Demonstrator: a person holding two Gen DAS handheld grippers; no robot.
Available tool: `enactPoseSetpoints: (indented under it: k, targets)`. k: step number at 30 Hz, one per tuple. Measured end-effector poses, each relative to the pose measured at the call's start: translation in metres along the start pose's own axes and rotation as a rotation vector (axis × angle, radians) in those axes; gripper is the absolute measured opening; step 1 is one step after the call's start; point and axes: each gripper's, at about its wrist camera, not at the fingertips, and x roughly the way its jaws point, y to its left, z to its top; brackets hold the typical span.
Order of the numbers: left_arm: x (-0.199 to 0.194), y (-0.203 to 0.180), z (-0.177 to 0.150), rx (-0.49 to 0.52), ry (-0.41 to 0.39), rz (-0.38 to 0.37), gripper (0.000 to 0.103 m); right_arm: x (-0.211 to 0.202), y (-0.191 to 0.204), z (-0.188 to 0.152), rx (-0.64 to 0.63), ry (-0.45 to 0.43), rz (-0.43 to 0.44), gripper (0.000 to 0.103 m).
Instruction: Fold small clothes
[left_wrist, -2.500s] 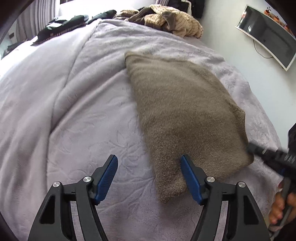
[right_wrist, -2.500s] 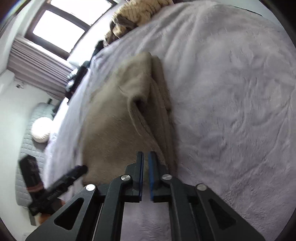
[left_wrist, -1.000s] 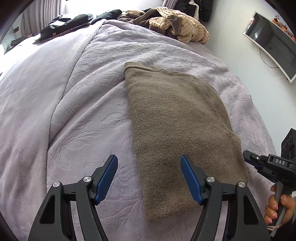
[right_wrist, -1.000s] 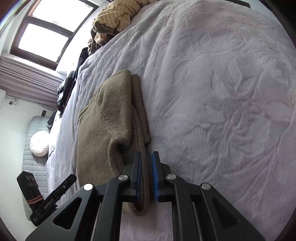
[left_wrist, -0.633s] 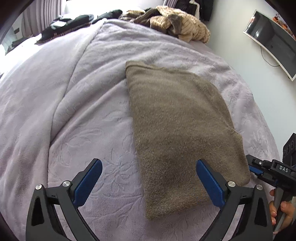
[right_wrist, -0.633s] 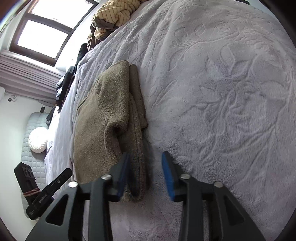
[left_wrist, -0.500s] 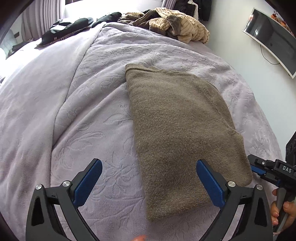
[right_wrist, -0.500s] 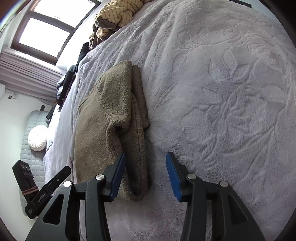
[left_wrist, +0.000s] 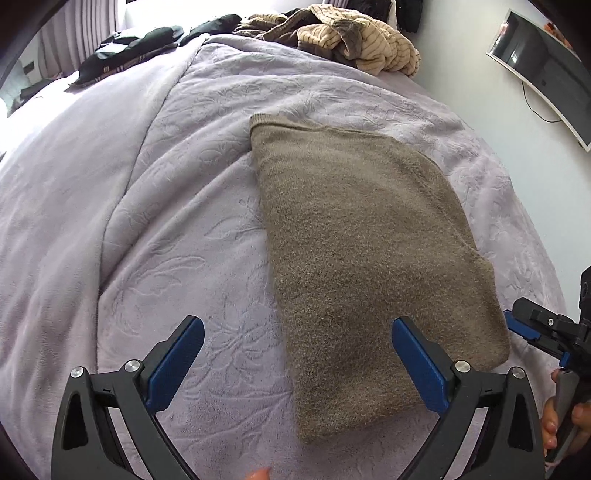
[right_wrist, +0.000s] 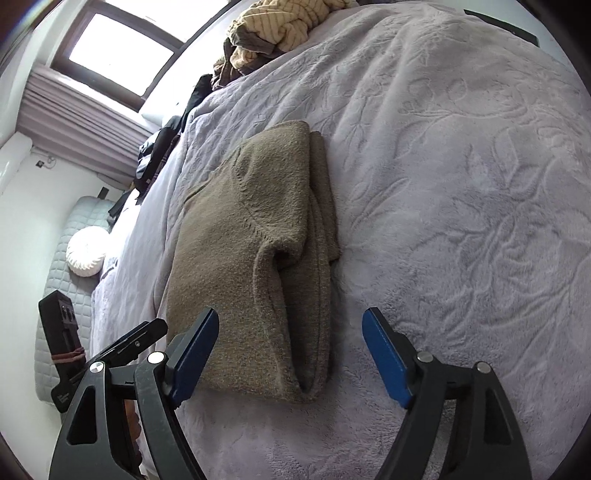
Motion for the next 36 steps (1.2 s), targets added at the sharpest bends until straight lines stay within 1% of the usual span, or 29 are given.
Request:
enactPoseSetpoints:
  k: [3, 6, 7, 12, 14, 19, 25, 31, 33, 34, 35, 36]
  targets:
    - [0.007, 0.003, -0.002, -0.01, 0.025, 0.006, 0.102, 0.001, 0.002, 0.001, -0.009, 0.006, 0.0, 0.083]
    - [0.014, 0.008, -0.004, -0.013, 0.064, -0.04, 0.102, 0.002, -0.001, 0.005, -0.001, 0.007, 0.004, 0.082]
    - [0.014, 0.01, -0.004, -0.014, 0.067, -0.044, 0.102, 0.002, -0.003, 0.006, 0.004, 0.006, 0.006, 0.082]
    - [0.012, 0.024, 0.003, -0.037, 0.047, -0.042, 0.102, 0.008, -0.015, 0.012, 0.041, 0.014, 0.051, 0.083]
    - [0.012, 0.03, 0.01, -0.056, 0.043, -0.059, 0.102, 0.012, -0.018, 0.016, 0.052, 0.015, 0.069, 0.083]
    - [0.018, 0.039, 0.027, -0.101, 0.043, -0.162, 0.102, 0.023, -0.022, 0.029, 0.068, 0.021, 0.112, 0.083]
    - [0.039, 0.048, 0.04, -0.138, 0.069, -0.278, 0.102, 0.044, -0.029, 0.048, 0.093, 0.051, 0.157, 0.083]
    - [0.07, 0.032, 0.05, -0.125, 0.117, -0.362, 0.102, 0.077, -0.018, 0.07, 0.033, 0.137, 0.156, 0.083]
    - [0.076, 0.02, 0.056, -0.098, 0.122, -0.375, 0.102, 0.088, -0.011, 0.076, 0.014, 0.163, 0.148, 0.083]
    - [0.078, 0.015, 0.059, -0.088, 0.124, -0.38, 0.102, 0.091, -0.008, 0.077, 0.007, 0.17, 0.149, 0.085]
    - [0.079, 0.01, 0.061, -0.079, 0.125, -0.382, 0.102, 0.095, -0.004, 0.079, -0.002, 0.177, 0.161, 0.087]
    - [0.081, 0.005, 0.064, -0.072, 0.127, -0.367, 0.102, 0.097, -0.001, 0.082, -0.01, 0.18, 0.188, 0.087]
